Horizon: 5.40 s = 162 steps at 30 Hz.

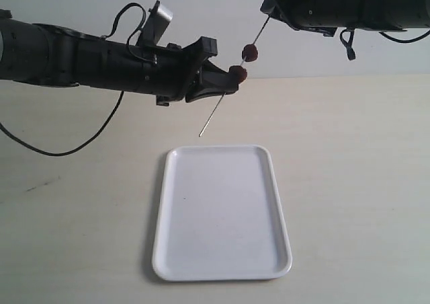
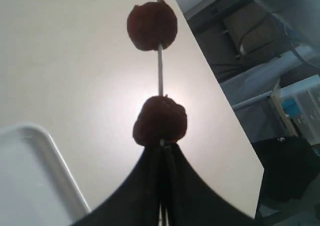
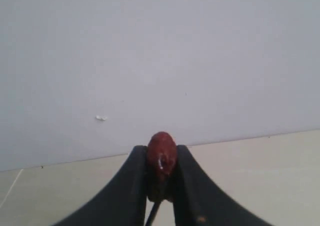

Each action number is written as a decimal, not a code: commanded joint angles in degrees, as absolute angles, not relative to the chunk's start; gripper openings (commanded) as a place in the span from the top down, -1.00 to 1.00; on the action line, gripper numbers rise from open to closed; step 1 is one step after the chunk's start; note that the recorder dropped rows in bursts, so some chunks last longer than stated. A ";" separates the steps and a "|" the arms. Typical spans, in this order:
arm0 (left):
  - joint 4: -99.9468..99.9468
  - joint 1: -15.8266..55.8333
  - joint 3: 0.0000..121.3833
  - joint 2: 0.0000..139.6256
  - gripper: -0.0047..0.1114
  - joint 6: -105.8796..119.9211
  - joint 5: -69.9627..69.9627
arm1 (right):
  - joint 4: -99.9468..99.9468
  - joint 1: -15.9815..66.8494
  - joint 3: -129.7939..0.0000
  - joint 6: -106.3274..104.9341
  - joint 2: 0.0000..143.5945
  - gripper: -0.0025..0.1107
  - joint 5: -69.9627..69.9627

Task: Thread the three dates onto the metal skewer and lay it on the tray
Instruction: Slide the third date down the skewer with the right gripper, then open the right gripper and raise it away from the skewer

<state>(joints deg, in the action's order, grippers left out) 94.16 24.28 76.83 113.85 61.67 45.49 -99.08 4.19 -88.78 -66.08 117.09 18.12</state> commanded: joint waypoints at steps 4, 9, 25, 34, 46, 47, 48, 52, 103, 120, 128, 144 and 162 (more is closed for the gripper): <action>99.95 24.11 80.95 113.50 0.92 62.24 37.25 | -96.56 5.33 -88.35 -66.48 116.75 0.79 26.34; 99.95 24.11 81.06 113.50 0.92 63.20 34.05 | -96.45 5.33 -88.35 -66.48 116.75 0.84 27.89; 99.95 24.11 82.76 113.92 0.92 65.50 32.25 | -93.77 7.23 -88.35 -66.47 116.75 0.84 32.86; 99.95 24.11 85.35 116.29 0.92 65.50 30.85 | -90.80 8.61 -88.35 -66.36 116.75 0.84 33.11; 99.95 24.11 85.93 118.01 0.92 65.50 33.37 | -90.42 8.61 -88.35 -66.36 116.75 0.84 30.02; 99.95 24.11 85.93 118.01 0.92 65.58 33.86 | -90.42 8.61 -88.35 -66.36 116.75 0.84 30.02; 99.95 24.11 85.93 118.01 0.92 65.73 34.16 | -90.42 8.61 -88.35 -66.36 116.75 0.84 30.02; 99.95 24.11 85.93 118.01 0.92 65.73 34.29 | -90.42 8.61 -88.35 -66.36 116.75 0.84 30.02; 86.18 23.99 83.99 118.01 0.92 60.73 35.83 | -84.83 8.00 -88.35 -62.70 116.75 0.12 28.89; 85.37 23.99 83.99 118.01 0.92 60.73 37.83 | -81.97 8.00 -88.35 -59.68 116.75 0.12 26.06; 84.22 23.99 83.99 118.01 0.92 60.73 37.83 | -81.83 8.00 -88.35 -59.68 115.83 0.12 25.99; 82.95 23.99 82.60 118.01 0.92 59.47 38.95 | -75.24 3.43 -88.35 -51.45 114.68 0.12 24.23; 92.48 24.10 72.35 118.01 0.92 68.66 37.80 | -69.44 -0.79 -88.35 -45.77 114.58 0.12 27.67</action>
<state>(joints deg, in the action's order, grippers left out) 88.52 24.18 74.15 118.05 65.38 38.22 -69.95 -0.54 -88.48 -45.79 115.44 27.22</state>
